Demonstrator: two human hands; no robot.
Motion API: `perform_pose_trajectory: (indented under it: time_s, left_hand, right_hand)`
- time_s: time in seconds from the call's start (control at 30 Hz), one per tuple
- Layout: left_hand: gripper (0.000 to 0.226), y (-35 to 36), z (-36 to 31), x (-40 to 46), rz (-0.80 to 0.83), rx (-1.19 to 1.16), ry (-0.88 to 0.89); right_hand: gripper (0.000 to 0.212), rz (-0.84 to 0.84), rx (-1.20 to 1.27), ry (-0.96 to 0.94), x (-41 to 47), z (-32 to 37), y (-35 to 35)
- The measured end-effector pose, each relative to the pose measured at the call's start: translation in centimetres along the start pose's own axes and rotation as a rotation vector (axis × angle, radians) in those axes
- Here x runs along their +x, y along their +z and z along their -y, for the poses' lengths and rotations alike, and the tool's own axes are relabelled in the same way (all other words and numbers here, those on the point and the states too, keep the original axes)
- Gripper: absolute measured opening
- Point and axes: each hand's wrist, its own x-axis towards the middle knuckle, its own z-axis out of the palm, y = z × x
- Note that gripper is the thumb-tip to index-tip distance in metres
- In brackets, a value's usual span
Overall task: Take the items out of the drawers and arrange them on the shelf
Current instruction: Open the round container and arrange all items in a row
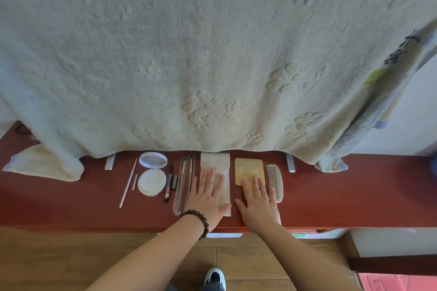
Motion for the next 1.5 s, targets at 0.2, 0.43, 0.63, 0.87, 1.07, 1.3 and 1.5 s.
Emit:
perform_pose_trajectory:
  time_s: [0.2, 0.43, 0.63, 0.87, 1.07, 1.3, 1.5]
  left_hand:
    - [0.076, 0.5, 1.7, -4.4, -0.172, -0.069, -0.119]
    - [0.075, 1.4, 4.7, -6.6, -0.035, -0.035, -0.101]
    - [0.08, 1.4, 4.6, -7.1, 0.004, -0.005, -0.054]
    - [0.084, 1.5, 5.7, -8.8, -0.009, -0.02, -0.034]
    - [0.086, 2.1, 6.6, -9.6, 0.043, 0.042, 0.008]
    - [0.086, 2.0, 6.5, -9.0, 0.034, 0.026, 0.009]
    - [0.083, 1.2, 7.7, -9.3, -0.074, -0.048, -0.007]
  right_hand:
    - [0.061, -0.144, 0.034, -0.147, -0.7, 4.6, 0.0]
    - [0.058, -0.026, 0.013, -0.231, -0.4, 9.2, 1.4]
    - [0.059, 0.017, -0.008, -0.206, -0.7, 9.7, 1.0]
    - [0.058, -0.079, -0.14, -0.388, 1.4, 11.6, -0.3]
    - [0.056, 0.006, -0.206, -0.371, 2.6, 12.5, -0.1]
    - [0.057, 0.011, -0.198, -0.308, 1.5, 13.0, 0.2]
    - [0.059, -0.025, -0.14, -0.285, 1.5, 13.4, 0.2]
